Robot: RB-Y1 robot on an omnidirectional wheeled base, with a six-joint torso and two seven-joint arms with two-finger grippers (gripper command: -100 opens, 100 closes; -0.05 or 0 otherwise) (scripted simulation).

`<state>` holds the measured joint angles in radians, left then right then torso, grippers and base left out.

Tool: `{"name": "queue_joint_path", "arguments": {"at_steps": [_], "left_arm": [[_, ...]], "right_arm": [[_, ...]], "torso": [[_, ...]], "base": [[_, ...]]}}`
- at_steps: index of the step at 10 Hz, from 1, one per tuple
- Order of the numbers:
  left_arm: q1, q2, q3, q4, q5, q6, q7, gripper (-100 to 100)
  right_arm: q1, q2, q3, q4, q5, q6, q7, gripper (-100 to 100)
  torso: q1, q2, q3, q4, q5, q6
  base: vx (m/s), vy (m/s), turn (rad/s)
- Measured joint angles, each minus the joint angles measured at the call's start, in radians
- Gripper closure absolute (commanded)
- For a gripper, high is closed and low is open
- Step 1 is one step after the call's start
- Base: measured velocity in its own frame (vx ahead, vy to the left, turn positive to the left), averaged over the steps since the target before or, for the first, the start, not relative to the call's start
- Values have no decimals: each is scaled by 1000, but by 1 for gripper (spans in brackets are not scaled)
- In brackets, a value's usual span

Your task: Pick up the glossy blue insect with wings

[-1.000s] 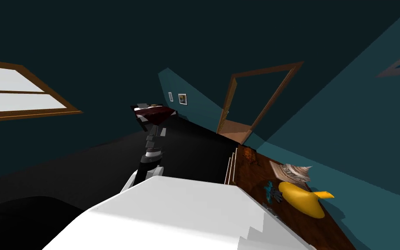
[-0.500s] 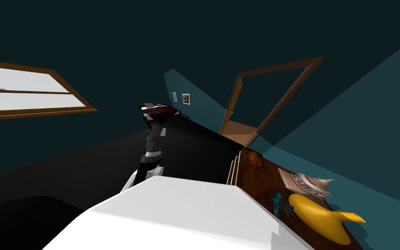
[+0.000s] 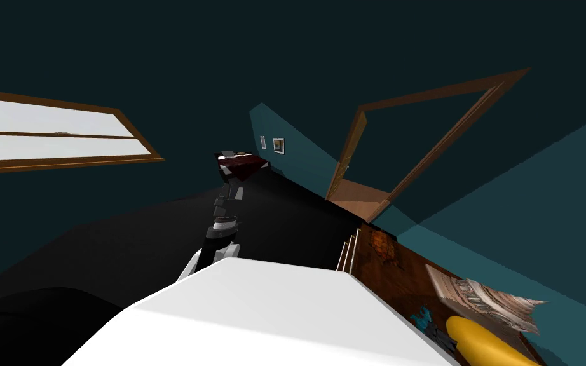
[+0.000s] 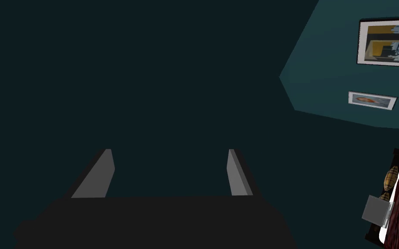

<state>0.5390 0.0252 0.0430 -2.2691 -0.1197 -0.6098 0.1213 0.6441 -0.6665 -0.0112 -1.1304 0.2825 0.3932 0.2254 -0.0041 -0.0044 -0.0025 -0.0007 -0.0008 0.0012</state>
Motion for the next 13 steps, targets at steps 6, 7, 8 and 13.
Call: {"name": "queue_joint_path", "arguments": {"at_steps": [6, 7, 8, 13], "left_arm": [[0, 0, 0, 0, 0, 0, 0, 0], [0, 0, 0, 0, 0, 0, 0, 0], [0, 0, 0, 0, 0, 0, 0, 0], [0, 0, 0, 0, 0, 0, 0, 0]], "right_arm": [[-58, 14, -9, 87, 35, -10, -3, -100], [-73, 20, -10, 103, 40, -13, -2, -100], [-92, 30, -14, 126, 52, -16, -3, -100], [-94, 31, -14, 129, 53, -18, -3, 100]], "torso": [[2, 7, 4, 1, 0, 1], [2, 7, 4, 1, 0, 1], [2, 7, 4, 1, 0, 1], [5, 4, 2, 1, 1, 1]], "base": [[-17, -32, 31], [-35, -39, 32], [-15, -19, 10], [0, 0, 0]]}}
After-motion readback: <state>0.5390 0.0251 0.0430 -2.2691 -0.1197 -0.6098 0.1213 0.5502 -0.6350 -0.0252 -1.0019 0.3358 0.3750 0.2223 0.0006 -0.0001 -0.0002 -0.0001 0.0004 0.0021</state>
